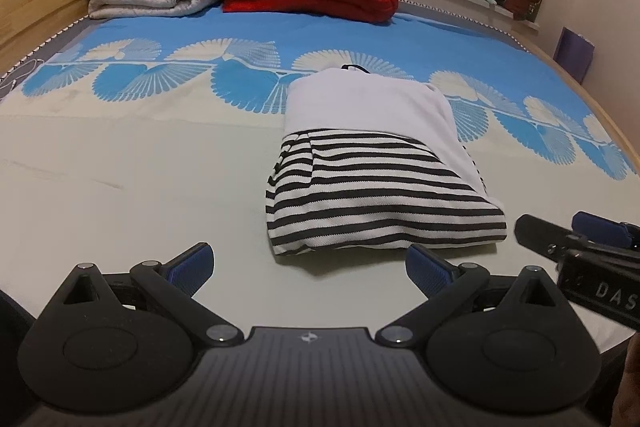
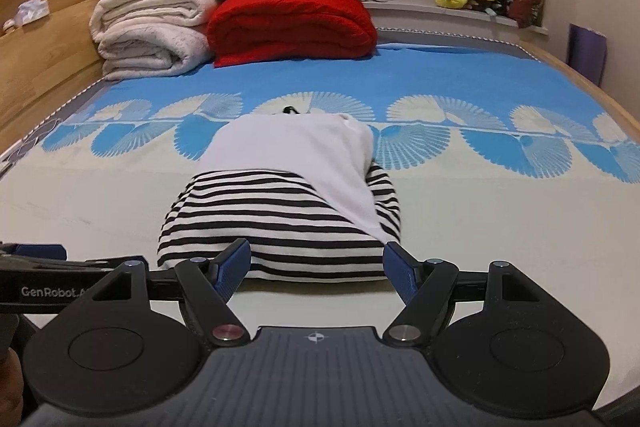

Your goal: Fold small clothes

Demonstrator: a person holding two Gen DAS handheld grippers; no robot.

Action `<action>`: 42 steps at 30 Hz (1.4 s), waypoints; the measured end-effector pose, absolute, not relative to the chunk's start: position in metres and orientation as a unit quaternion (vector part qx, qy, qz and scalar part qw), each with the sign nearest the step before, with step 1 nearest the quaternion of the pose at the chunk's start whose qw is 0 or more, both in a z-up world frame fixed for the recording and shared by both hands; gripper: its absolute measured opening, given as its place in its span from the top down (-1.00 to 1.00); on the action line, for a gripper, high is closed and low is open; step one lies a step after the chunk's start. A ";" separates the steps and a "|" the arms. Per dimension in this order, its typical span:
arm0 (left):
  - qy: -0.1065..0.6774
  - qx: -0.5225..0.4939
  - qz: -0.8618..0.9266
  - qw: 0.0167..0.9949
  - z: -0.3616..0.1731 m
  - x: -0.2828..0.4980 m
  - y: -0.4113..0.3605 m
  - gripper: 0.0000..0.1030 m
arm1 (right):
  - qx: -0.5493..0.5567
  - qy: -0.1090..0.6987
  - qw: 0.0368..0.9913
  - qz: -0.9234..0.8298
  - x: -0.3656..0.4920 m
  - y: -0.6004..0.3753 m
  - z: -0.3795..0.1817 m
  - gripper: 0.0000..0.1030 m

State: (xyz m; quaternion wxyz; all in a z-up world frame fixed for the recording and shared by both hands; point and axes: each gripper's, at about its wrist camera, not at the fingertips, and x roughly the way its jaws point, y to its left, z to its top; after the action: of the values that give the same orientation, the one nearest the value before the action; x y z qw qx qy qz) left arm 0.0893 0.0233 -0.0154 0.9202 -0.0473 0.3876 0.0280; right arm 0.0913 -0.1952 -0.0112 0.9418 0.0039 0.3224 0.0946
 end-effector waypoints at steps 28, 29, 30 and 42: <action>0.397 -0.048 0.025 0.916 -0.019 0.093 0.018 -0.98 | -0.010 0.325 0.940 0.107 0.094 -0.187 -0.011 -0.45; 0.397 -0.047 0.025 0.916 -0.020 0.093 0.019 -0.98 | -0.010 0.325 0.939 0.109 0.094 -0.187 -0.011 -0.45; 0.398 -0.047 0.025 0.916 -0.020 0.093 0.019 -0.98 | -0.011 0.324 0.939 0.110 0.094 -0.187 -0.011 -0.45; 0.399 -0.046 0.026 0.916 -0.020 0.094 0.018 -0.98 | -0.012 0.324 0.939 0.113 0.094 -0.188 -0.010 -0.46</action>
State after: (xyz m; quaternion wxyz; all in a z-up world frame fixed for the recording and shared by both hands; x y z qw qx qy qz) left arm 0.0936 0.0183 -0.0203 0.9156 -0.0458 0.3987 0.0260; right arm 0.0936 -0.1875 -0.0104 0.9390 -0.0123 0.3244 0.1135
